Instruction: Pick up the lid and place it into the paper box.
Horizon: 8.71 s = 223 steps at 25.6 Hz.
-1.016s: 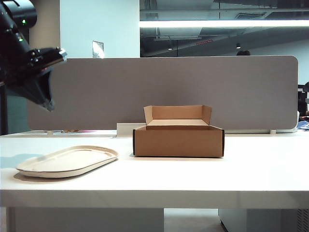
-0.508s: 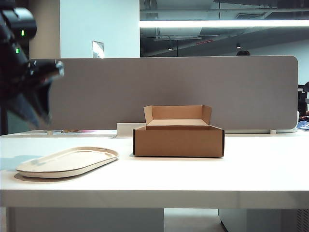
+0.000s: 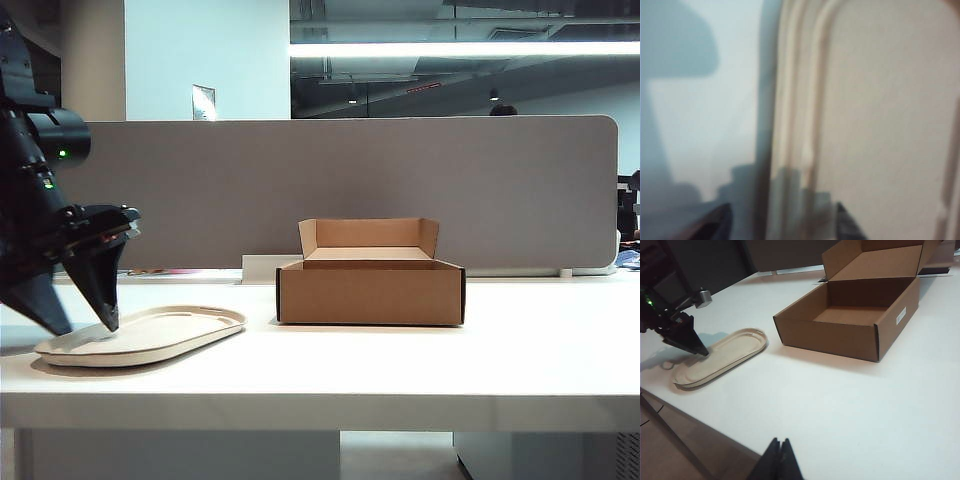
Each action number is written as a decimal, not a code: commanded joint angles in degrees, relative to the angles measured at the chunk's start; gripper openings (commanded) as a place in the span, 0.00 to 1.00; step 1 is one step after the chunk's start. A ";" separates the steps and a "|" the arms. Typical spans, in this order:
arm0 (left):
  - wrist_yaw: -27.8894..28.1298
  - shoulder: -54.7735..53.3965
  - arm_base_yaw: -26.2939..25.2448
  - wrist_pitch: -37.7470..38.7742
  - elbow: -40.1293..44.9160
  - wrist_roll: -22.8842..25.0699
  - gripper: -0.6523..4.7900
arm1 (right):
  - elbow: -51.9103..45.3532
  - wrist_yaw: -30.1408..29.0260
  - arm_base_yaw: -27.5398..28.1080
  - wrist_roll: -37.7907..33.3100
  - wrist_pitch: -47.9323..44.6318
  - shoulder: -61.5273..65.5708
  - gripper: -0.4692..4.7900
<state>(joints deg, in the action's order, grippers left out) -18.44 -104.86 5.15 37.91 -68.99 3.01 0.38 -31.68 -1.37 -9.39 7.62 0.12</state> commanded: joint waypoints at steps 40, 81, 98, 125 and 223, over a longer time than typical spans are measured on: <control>-0.90 3.56 0.13 3.50 -5.92 0.00 0.11 | -0.24 0.02 -0.02 -0.02 -0.55 -0.07 0.07; -16.04 -12.09 0.09 -28.98 -6.05 -6.43 0.39 | -0.24 0.04 -0.02 -0.09 -0.39 0.00 0.07; -17.81 -12.20 0.09 -25.05 -6.05 -3.58 0.11 | -0.24 0.02 0.00 -0.09 -0.37 -0.02 0.07; -24.30 -7.04 -4.90 -17.35 -15.43 -6.84 0.11 | -0.24 0.04 -0.02 -0.09 -0.37 0.00 0.07; 30.77 34.42 15.45 -34.49 14.05 -4.94 0.21 | -0.24 15.06 0.11 0.44 -0.15 -0.02 0.07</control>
<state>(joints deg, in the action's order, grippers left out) 12.71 -72.73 20.75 5.58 -57.23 -2.13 0.38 -16.69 -1.28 -9.13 7.70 0.12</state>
